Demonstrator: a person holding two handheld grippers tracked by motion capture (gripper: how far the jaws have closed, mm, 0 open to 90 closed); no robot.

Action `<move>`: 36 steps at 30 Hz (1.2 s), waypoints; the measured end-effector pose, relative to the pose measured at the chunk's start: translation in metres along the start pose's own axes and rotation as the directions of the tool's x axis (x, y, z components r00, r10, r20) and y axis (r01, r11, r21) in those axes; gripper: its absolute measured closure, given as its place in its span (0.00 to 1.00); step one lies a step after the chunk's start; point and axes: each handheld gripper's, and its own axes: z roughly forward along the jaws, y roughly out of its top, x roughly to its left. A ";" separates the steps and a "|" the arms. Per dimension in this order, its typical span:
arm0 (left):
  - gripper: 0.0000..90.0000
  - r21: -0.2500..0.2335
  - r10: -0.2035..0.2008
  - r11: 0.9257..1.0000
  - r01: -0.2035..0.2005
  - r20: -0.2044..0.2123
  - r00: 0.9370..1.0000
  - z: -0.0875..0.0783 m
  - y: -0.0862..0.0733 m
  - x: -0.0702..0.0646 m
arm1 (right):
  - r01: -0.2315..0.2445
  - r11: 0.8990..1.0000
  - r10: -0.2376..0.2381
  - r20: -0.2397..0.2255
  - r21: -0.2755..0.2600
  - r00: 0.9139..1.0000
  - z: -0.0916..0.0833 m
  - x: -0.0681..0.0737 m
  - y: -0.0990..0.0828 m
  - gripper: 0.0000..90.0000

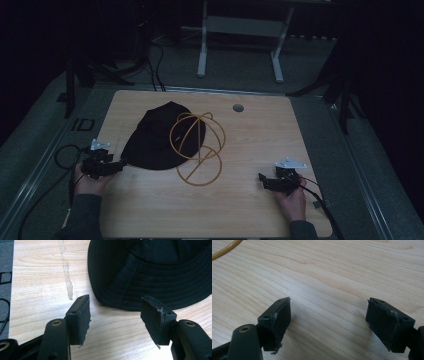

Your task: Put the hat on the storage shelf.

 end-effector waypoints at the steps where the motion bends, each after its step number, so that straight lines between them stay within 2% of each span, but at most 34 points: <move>1: 0.46 0.000 -0.001 1.000 0.001 0.001 1.000 0.000 0.000 0.000 | 0.000 1.000 0.000 0.000 0.000 1.000 0.000 0.000 0.000 0.22; 6: 0.49 0.008 0.004 1.000 -0.004 0.013 1.000 -0.002 0.003 0.001 | 0.000 1.000 0.000 0.000 0.000 1.000 0.000 0.000 0.000 0.22; 17: 0.54 0.061 0.054 0.997 -0.056 0.023 0.998 -0.007 0.017 -0.001 | 0.004 1.000 -0.004 -0.004 0.000 1.000 -0.001 0.000 -0.001 0.22; 22: 0.54 0.110 0.099 0.989 -0.102 0.030 0.995 -0.008 0.024 -0.001 | 0.007 1.000 -0.007 -0.006 0.000 1.000 -0.001 0.000 -0.001 0.22; 30: 0.54 0.134 0.128 0.982 -0.132 0.035 0.991 -0.013 0.033 0.002 | 0.008 1.000 -0.008 -0.008 0.000 1.000 -0.001 0.001 -0.001 0.22; 35: 0.55 0.152 0.157 0.975 -0.164 0.060 0.986 -0.014 0.040 0.000 | 0.010 1.000 -0.010 -0.009 0.000 1.000 -0.001 0.001 -0.001 0.22; 36: 0.55 0.160 0.174 0.970 -0.183 0.064 0.983 -0.015 0.042 -0.001 | 0.010 1.000 -0.010 -0.010 0.000 1.000 -0.001 0.001 -0.001 0.22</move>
